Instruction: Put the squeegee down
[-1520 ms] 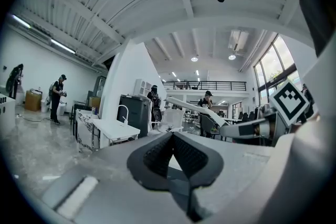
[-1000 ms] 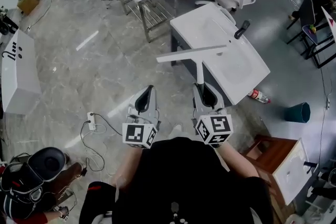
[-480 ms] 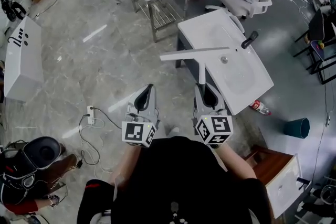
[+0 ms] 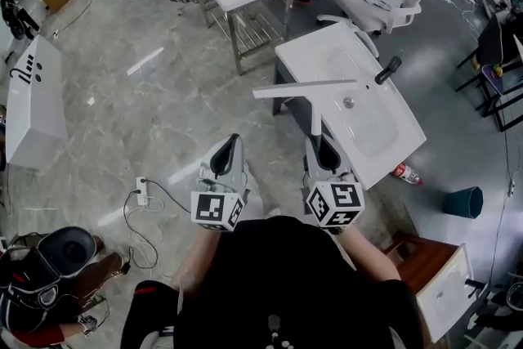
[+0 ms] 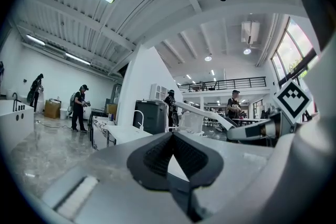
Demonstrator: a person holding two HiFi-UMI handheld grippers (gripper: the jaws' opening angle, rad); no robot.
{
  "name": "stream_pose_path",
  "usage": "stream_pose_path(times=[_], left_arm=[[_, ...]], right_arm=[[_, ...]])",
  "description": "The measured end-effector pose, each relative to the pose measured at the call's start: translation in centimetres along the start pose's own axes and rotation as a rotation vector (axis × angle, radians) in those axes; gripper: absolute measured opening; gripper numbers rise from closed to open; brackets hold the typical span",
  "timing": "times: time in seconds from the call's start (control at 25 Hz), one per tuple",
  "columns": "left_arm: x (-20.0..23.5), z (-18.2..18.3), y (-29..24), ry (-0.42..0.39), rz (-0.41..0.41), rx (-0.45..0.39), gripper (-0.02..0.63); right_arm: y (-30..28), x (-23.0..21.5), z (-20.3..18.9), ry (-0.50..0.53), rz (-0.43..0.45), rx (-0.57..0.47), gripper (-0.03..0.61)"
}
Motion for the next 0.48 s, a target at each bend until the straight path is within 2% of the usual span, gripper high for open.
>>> stream_pose_path(times=[0.48], left_arm=[[5.4, 1.1, -6.7, 0.008, -0.041, 0.014, 0.002]], right_arm=[[-6.9, -0.7, 1.6, -0.021, -0.068, 0.025, 0.098]])
Point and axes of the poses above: the fingertips, and each gripper's own axes: y backward along the fingers, x to its left, z out of its top, the point moved 10 cm from there along y, backward along the fingers, and after that the axes turned 5 degrees about y, right-handed, at the moved point
